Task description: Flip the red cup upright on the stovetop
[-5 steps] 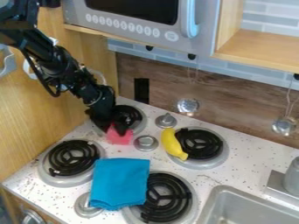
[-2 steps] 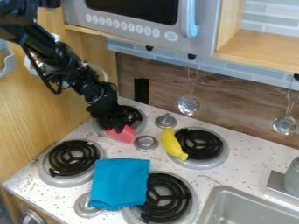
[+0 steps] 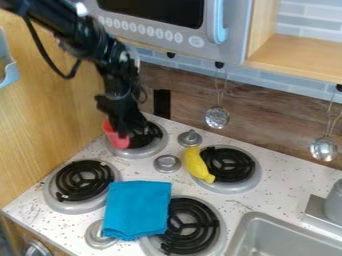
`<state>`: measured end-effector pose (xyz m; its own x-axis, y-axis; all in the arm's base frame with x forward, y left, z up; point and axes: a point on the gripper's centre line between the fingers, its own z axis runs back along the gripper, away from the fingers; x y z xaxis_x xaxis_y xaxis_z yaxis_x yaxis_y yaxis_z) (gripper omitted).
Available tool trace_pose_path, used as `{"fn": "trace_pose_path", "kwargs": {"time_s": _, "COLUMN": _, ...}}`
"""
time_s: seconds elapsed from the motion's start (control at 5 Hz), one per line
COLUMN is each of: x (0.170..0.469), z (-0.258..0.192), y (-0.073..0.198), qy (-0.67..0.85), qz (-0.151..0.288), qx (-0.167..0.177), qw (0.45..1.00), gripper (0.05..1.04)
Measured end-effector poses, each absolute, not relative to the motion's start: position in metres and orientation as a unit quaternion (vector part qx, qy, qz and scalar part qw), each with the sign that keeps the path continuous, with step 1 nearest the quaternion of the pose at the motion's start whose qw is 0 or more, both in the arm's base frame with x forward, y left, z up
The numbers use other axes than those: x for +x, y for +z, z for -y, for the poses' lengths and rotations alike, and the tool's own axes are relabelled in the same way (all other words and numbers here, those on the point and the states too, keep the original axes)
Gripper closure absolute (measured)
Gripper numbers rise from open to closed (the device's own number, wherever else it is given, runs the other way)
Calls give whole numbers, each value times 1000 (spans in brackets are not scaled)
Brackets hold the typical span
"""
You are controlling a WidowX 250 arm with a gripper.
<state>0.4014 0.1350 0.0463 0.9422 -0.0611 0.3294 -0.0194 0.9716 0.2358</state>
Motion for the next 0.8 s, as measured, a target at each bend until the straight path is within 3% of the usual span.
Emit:
{"fn": "trace_pose_path", "kwargs": {"time_s": 0.2, "x": 392, "z": -124, "y": 55, "qy": -39, "qz": 147, "qx": 158, "qw": 976, "gripper": 1001}}
{"fn": "trace_pose_path", "kwargs": {"time_s": 0.4, "x": 391, "z": -116, "y": 54, "qy": -51, "qz": 140, "qx": 150, "qw": 977, "gripper": 1001}}
{"fn": "trace_pose_path", "kwargs": {"time_s": 0.8, "x": 396, "z": -100, "y": 22, "qy": -69, "qz": 108, "qx": 73, "qw": 989, "gripper": 1001}}
